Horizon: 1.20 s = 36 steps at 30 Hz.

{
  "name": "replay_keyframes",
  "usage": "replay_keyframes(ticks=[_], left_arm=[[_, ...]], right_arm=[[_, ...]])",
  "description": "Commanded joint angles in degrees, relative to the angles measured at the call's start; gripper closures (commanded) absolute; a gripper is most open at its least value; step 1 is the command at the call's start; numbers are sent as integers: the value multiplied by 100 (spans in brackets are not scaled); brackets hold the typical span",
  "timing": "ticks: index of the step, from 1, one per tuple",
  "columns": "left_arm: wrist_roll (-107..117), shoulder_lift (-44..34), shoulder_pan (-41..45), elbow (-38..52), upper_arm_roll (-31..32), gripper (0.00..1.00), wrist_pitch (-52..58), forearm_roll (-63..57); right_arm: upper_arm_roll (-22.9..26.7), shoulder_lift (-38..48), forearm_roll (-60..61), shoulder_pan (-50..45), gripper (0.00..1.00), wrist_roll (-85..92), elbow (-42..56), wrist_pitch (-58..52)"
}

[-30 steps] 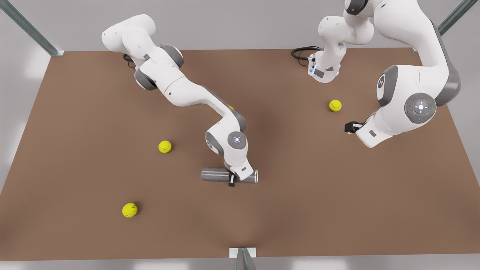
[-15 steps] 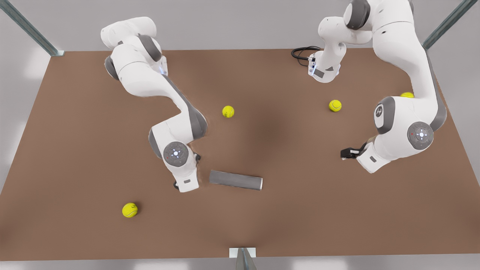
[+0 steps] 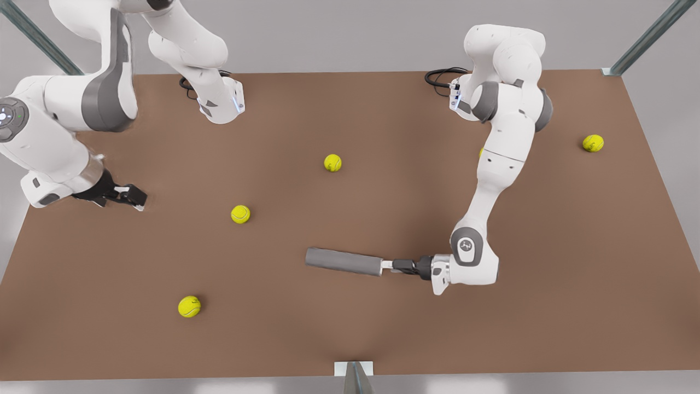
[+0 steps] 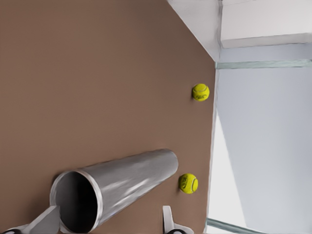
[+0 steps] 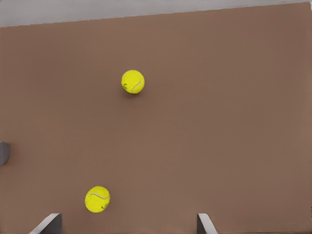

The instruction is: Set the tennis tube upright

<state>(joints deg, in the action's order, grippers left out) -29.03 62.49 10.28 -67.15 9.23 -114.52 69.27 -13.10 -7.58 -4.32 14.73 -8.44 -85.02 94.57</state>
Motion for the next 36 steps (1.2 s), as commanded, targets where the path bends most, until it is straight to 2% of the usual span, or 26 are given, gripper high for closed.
replay_keyframes(ticks=[1, 33, 34, 36], left_arm=[[-33, 9, 0, 0, 0, 0, 0, 306], [-481, 132, 448, -132, 62, 0, 0, 482], [-464, 132, 448, -132, 62, 5, 0, 482], [-463, 132, 448, -132, 62, 22, 9, 482]], right_arm=[[-8, 2, 1, -181, 0, 0, 3, 0], [-43, -147, -43, -374, 0, -9, 11, -299], [-43, -156, -43, -383, 0, -9, 11, -299], [-43, -182, -43, -409, 0, -17, 11, -290]])
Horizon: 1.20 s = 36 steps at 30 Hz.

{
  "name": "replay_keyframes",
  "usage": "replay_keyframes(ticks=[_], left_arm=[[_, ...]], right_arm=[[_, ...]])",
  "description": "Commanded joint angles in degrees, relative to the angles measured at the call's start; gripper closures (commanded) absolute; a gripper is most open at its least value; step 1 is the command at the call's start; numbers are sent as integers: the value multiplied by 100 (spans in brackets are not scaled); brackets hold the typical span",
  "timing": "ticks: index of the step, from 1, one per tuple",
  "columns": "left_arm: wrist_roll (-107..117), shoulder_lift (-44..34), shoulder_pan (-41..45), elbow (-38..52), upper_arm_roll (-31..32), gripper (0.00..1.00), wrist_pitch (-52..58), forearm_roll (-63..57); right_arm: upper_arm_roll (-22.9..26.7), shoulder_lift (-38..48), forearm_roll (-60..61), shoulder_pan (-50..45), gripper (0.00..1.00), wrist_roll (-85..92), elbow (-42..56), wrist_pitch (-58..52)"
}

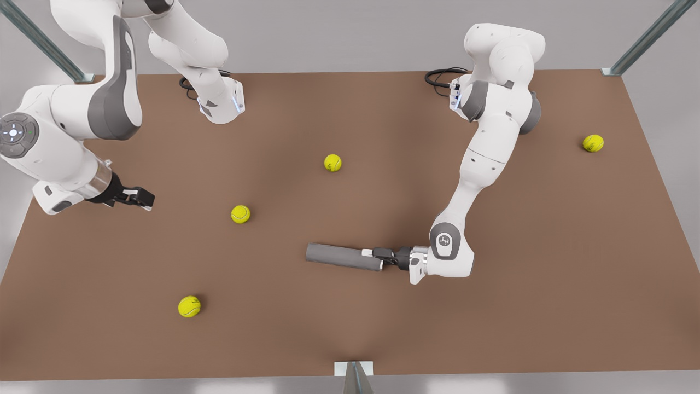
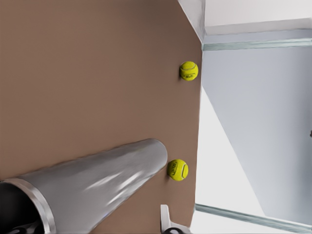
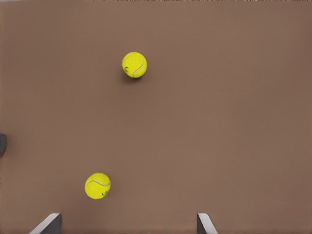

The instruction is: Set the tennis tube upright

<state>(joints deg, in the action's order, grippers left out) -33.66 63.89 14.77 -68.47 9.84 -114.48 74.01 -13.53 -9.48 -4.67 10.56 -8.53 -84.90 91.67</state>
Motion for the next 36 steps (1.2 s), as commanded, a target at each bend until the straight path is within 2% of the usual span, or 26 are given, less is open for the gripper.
replay_keyframes(ticks=[1, 3, 8, 21, 30, 33, 36], left_arm=[[0, 0, 0, 0, 0, 29, 5, 9], [-18, 27, 0, 0, 0, 35, 5, 9], [-18, 35, 61, 0, -8, 43, 23, 26], [-26, 18, 61, 0, -26, 53, 58, 0], [-26, 18, 61, 0, -26, 64, 58, 17], [-26, 18, 61, 0, -26, 70, 58, 9], [-26, 18, 61, 0, -26, 70, 75, 9]], right_arm=[[-1, -1, 1, 8, 0, 0, 0, 0], [-1, -1, -8, -19, 0, 0, 18, 0], [-1, -1, -8, -27, 0, 0, 18, 0], [-1, -18, 36, -142, 0, -26, 44, 9], [-1, -62, 115, -124, 0, -8, 53, 62], [-1, -97, 115, -124, 0, -8, 62, 62], [-1, -98, 115, -124, 0, 0, 88, 62]])
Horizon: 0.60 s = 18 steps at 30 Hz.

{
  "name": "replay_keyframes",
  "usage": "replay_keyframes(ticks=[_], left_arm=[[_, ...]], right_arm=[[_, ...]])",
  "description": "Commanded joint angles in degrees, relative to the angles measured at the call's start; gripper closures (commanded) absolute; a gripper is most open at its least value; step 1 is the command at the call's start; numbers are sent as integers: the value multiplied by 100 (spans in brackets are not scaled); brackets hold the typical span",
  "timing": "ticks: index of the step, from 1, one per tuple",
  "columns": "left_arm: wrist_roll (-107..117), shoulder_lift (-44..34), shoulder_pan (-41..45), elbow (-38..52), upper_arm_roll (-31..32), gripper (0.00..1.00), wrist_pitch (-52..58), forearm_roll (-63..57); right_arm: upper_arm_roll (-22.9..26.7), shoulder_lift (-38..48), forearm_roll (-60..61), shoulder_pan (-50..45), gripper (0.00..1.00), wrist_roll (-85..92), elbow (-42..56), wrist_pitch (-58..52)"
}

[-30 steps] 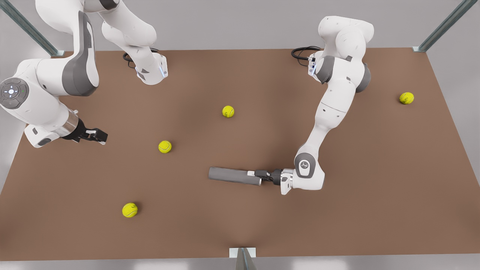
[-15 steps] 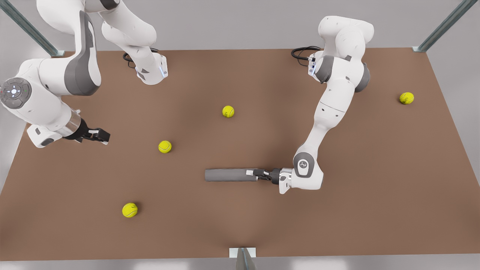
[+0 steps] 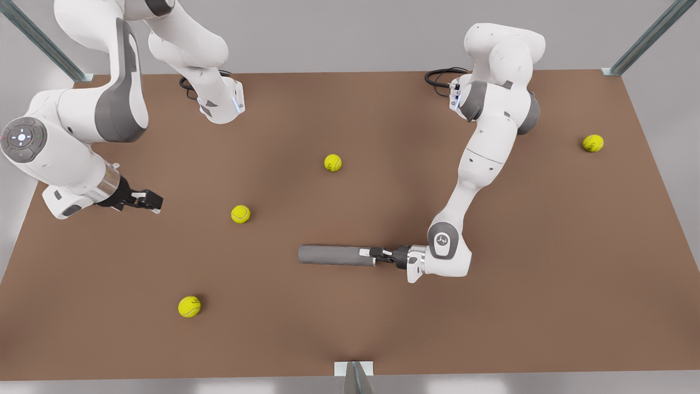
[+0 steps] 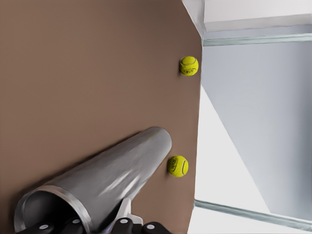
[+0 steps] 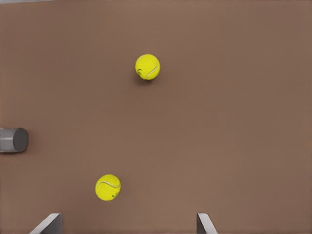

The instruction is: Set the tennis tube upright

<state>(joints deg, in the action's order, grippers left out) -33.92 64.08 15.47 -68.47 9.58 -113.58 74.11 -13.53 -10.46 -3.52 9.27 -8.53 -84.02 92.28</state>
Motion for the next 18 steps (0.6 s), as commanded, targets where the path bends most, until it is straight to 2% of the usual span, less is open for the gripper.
replay_keyframes(ticks=[1, 12, 18], left_arm=[[-1, 0, -8, 0, 0, 70, 3, -2], [8, -44, 9, 0, -17, 70, 108, -28], [131, -220, 18, 0, -202, 72, 574, -204]], right_arm=[[0, 0, -9, 14, 0, 0, 0, 0], [0, 0, -18, -4, 0, 0, 0, 0], [26, -53, -88, 93, 0, -79, 211, 9]])
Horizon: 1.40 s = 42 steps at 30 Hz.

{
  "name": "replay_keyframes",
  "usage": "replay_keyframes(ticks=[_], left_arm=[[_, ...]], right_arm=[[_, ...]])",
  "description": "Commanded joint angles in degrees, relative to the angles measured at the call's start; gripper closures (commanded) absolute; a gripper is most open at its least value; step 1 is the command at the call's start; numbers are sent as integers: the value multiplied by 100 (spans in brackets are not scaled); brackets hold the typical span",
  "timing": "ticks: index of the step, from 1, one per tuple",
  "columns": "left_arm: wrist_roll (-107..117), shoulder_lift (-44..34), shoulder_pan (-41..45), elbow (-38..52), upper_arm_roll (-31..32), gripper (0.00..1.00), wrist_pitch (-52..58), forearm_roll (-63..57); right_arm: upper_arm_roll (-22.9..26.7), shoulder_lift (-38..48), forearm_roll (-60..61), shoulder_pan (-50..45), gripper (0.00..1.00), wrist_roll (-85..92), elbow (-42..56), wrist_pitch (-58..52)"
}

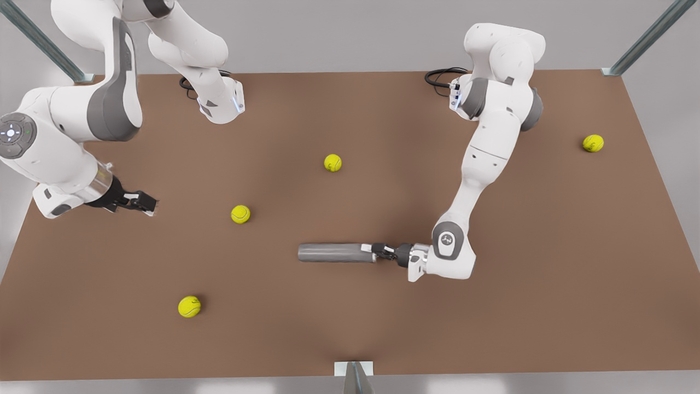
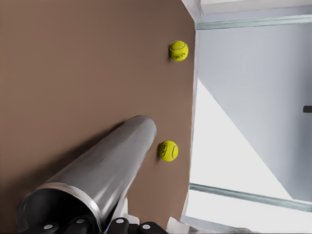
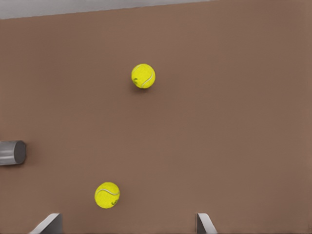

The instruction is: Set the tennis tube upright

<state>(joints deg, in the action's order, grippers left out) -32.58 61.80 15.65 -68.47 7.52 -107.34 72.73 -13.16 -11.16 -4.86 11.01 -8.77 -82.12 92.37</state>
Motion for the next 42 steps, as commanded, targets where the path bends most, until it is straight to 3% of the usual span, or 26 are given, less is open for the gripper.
replay_keyframes(ticks=[1, 9, 14, 21, 42], left_arm=[[6, -19, 0, 0, -13, 73, 20, -66], [93, -19, 97, 0, -40, 78, 38, -66], [252, -19, 132, 0, -40, 79, 38, -66], [401, -89, 132, 0, -57, 79, 135, -180], [709, -493, 141, 0, -409, 79, 425, -479]], right_arm=[[-3, -1, -6, -3, 0, -2, -15, 0], [15, -414, -6, 340, 0, -11, 99, 466], [-38, -862, -32, -213, 0, -28, 99, 1046], [-46, -590, 11, 15, 0, -55, 108, -70], [-178, -475, -76, -398, 0, 16, 91, -193]])
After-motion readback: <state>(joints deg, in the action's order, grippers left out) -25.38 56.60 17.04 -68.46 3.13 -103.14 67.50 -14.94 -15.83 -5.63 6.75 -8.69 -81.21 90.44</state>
